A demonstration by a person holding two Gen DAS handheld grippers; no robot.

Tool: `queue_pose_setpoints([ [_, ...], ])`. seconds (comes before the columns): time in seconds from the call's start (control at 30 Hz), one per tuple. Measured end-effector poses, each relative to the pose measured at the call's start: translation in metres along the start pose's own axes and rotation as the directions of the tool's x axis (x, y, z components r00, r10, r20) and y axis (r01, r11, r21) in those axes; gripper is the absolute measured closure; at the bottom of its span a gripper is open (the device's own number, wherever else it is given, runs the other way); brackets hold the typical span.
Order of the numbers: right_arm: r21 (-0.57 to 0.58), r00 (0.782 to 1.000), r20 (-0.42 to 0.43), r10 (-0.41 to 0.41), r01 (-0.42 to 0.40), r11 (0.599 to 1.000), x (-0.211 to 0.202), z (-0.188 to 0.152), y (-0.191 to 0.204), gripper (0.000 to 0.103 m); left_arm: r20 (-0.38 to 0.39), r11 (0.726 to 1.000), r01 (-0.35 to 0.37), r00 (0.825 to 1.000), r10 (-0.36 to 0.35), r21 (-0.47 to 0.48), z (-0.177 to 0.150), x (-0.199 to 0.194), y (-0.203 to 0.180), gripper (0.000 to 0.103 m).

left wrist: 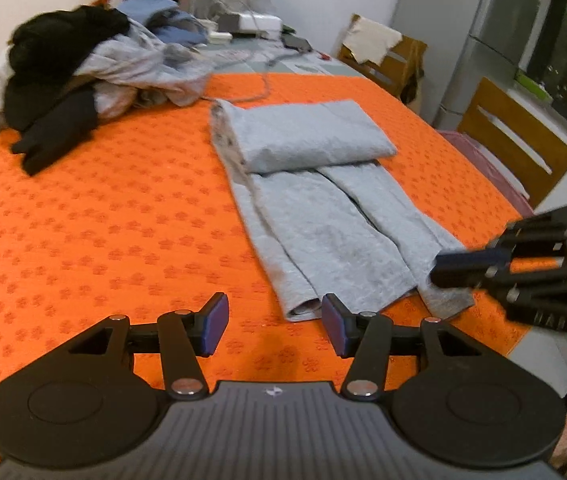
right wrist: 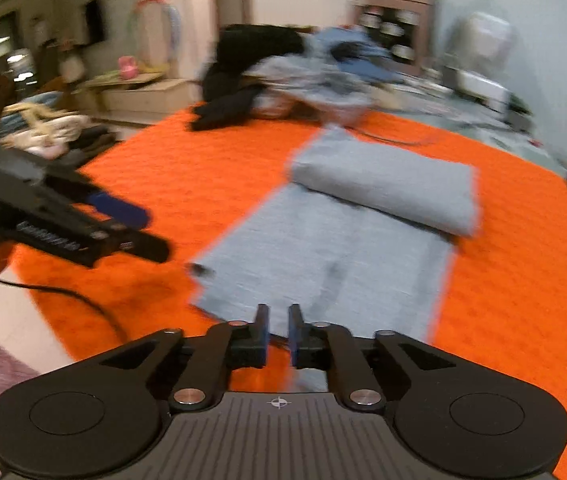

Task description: Fold clothes

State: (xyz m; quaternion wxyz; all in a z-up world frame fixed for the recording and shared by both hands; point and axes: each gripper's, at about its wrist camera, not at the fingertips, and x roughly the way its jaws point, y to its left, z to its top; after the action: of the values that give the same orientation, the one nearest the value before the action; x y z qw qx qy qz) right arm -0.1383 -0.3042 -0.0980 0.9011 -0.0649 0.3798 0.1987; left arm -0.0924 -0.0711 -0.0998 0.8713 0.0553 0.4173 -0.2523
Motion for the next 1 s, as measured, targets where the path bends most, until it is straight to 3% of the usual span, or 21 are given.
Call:
queue_pose_setpoints([
  [0.07, 0.036, 0.998, -0.013, -0.055, 0.056, 0.998, -0.002, -0.005, -0.014, 0.085, -0.006, 1.000, 0.007, 1.000, -0.007, 0.019, 0.001, 0.009, -0.004, 0.045],
  [0.2, 0.097, 0.992, -0.046, -0.116, 0.120, 0.988, -0.001, -0.015, -0.037, 0.070, -0.021, 0.998, 0.001, 1.000, 0.001, 0.064, 0.001, 0.026, -0.010, 0.047],
  [0.33, 0.082, 0.986, -0.078, -0.147, 0.153, 0.985, 0.004, -0.026, -0.043, 0.068, -0.029, 0.997, 0.007, 1.000, -0.005, 0.081, 0.001, 0.035, -0.010, 0.059],
  [0.53, 0.103, 0.988, -0.066, -0.139, 0.145, 0.984, 0.003, -0.037, -0.050, 0.068, -0.040, 0.995, 0.008, 0.999, -0.004, 0.098, 0.000, 0.044, -0.012, 0.060],
  [0.6, 0.111, 0.989, -0.073, -0.129, 0.137, 0.984, 0.008, -0.037, -0.052, 0.076, -0.038, 0.994, 0.015, 0.999, -0.011, 0.110, -0.001, 0.046, -0.013, 0.064],
  [0.63, 0.118, 0.991, -0.068, -0.116, 0.124, 0.985, 0.009, -0.035, -0.052, 0.081, -0.038, 0.993, 0.024, 0.999, -0.019, 0.114, -0.001, 0.047, -0.013, 0.077],
  [0.67, 0.125, 0.993, -0.062, -0.103, 0.111, 0.986, 0.010, -0.034, -0.052, 0.084, -0.036, 0.993, 0.029, 0.999, -0.025, 0.114, -0.001, 0.046, -0.014, 0.083],
  [0.73, 0.138, 0.995, -0.051, -0.085, 0.091, 0.986, 0.012, -0.032, -0.052, 0.099, -0.026, 0.994, 0.034, 0.999, -0.032, 0.108, 0.001, 0.044, -0.014, 0.095],
  [1.0, 0.223, 0.994, -0.011, -0.105, 0.105, 0.969, -0.016, -0.002, -0.056, 0.099, 0.062, 0.998, 0.059, 0.996, -0.060, 0.024, 0.028, 0.010, -0.011, 0.098],
])
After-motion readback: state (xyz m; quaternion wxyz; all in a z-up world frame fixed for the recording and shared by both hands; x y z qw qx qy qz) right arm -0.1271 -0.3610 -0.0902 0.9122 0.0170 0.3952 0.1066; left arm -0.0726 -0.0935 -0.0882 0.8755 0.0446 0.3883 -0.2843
